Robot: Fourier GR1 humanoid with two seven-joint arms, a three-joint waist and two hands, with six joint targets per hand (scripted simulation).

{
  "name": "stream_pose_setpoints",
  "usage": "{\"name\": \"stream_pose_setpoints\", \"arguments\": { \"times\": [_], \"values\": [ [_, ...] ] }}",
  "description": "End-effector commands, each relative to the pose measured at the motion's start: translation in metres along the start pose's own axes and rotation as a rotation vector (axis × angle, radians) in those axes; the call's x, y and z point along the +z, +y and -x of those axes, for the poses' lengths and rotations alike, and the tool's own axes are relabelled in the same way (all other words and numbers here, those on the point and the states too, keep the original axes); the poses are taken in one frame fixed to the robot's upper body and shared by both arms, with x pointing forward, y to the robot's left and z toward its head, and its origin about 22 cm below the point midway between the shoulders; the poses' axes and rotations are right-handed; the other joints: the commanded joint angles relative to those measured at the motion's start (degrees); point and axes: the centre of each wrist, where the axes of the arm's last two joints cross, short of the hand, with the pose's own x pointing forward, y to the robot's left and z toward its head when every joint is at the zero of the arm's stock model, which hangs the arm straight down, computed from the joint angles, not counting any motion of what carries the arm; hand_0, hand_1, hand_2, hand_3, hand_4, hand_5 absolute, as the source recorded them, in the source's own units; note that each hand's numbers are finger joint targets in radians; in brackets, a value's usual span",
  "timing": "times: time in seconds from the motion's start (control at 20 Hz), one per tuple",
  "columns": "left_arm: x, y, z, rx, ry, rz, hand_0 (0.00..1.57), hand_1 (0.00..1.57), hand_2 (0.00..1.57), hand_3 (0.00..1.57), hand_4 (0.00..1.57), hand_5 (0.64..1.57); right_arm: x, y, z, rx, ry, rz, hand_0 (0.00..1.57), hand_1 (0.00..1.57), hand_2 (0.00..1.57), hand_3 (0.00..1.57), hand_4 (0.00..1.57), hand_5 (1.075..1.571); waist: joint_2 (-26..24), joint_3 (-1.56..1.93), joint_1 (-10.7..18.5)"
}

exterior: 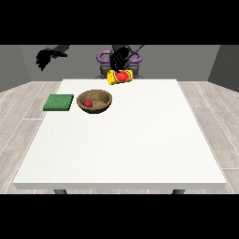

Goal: Pick the cup and pour the ball into the bowl, then pick the bowl and place it on the pad

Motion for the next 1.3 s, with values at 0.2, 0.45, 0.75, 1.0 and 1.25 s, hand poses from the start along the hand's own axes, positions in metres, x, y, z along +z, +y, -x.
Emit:
{"name": "stream_pose_setpoints", "arguments": {
  "times": [0.2, 0.45, 0.75, 1.0, 1.25],
  "values": [
    [0.014, -0.012, 0.029, 0.875, 0.464, -0.081, 1.17, 1.17, 1.44, 1.27, 1.46, 1.170, 0.007, -0.008, 0.001, -0.015, 0.018, 0.108, 0.00, 0.00, 0.00, 0.00, 0.10, 1.565, 0.6, -0.63, 7.2],
    [0.040, -0.027, 0.030, 1.394, 0.704, -0.140, 0.00, 0.00, 0.00, 0.00, 0.42, 1.561, -0.024, 0.028, -0.009, -0.043, -0.078, 0.030, 0.00, 0.00, 0.00, 0.00, 0.35, 1.567, 9.7, -1.44, 4.2],
    [0.062, -0.016, 0.037, 1.822, 0.512, -0.324, 0.00, 0.00, 0.00, 0.00, 0.00, 1.563, -0.050, 0.070, -0.010, -0.038, -0.114, 0.107, 0.00, 0.00, 0.00, 0.00, 0.25, 1.571, 12.8, -0.47, 8.8],
    [0.090, -0.040, 0.026, 1.962, 0.324, -0.344, 0.00, 0.00, 0.00, 0.00, 0.00, 1.564, -0.059, 0.091, -0.005, -0.086, -0.083, 0.206, 0.00, 0.00, 0.00, 0.00, 0.31, 1.570, 14.3, 0.01, 14.0],
    [0.107, -0.065, 0.049, 1.982, 0.279, -0.352, 0.00, 0.00, 0.00, 0.00, 0.00, 1.564, -0.074, 0.124, 0.005, -0.113, -0.113, 0.233, 0.00, 0.00, 0.00, 0.00, 0.31, 1.569, 15.1, 0.09, 14.1]
  ]
}}
